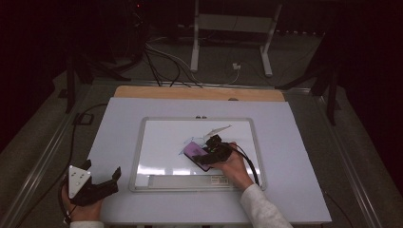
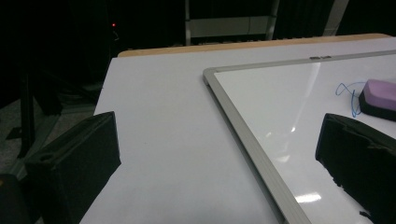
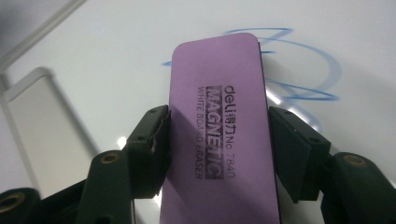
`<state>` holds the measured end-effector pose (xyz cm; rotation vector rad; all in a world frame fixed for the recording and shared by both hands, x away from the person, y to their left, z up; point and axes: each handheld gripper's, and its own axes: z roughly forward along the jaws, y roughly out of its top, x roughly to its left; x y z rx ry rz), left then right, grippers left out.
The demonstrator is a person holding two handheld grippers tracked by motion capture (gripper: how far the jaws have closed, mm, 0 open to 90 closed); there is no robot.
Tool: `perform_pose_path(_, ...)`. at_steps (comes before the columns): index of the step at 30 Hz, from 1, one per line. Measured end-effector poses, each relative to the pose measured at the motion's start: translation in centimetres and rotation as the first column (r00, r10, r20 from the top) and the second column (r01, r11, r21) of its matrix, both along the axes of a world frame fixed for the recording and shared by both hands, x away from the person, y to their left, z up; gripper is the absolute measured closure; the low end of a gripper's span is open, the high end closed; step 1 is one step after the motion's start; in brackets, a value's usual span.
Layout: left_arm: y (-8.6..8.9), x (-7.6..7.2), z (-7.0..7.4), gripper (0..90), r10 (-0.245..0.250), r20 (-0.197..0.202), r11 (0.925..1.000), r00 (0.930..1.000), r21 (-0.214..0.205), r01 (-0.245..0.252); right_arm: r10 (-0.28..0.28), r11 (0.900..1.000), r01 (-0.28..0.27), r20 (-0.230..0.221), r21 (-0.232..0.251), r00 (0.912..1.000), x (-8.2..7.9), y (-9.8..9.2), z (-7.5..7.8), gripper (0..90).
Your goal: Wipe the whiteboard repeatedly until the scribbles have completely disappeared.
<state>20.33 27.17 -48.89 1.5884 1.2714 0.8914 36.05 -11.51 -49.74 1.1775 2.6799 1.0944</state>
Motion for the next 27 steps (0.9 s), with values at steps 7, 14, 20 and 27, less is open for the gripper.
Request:
perform_pose_path(7, 0.0, 0.0, 0.0, 0.6, 0.0, -0.001, 1.0, 1.0, -0.001, 0.0, -0.137, 0.9904, 0.137, -0.001, -0.012, 0.9905, 1.2, -2.8, 0.1, 41.5)
perform_pose_path(14, -0.1, 0.1, -0.1, 0.6, -0.002, -0.002, 1.0, 1.0, -0.001, 0.002, -0.262, 0.965, 0.262, -0.004, -0.015, 0.9651, 2.0, -5.1, 0.1, 41.6)
perform_pose_path(20, -0.2, 0.1, -0.1, 0.6, -0.004, -0.008, 1.0, 1.0, 0.005, 0.004, -0.244, 0.9698, 0.244, -0.008, -0.015, 0.9698, 1.6, -4.2, 0.1, 41.6)
perform_pose_path(27, -0.1, 0.1, -0.1, 0.6, -0.003, -0.006, 1.0, 1.0, 0.004, 0.003, -0.096, 0.9954, 0.096, -0.005, -0.001, 0.9954, 0.1, -1.2, 0.0, 41.6)
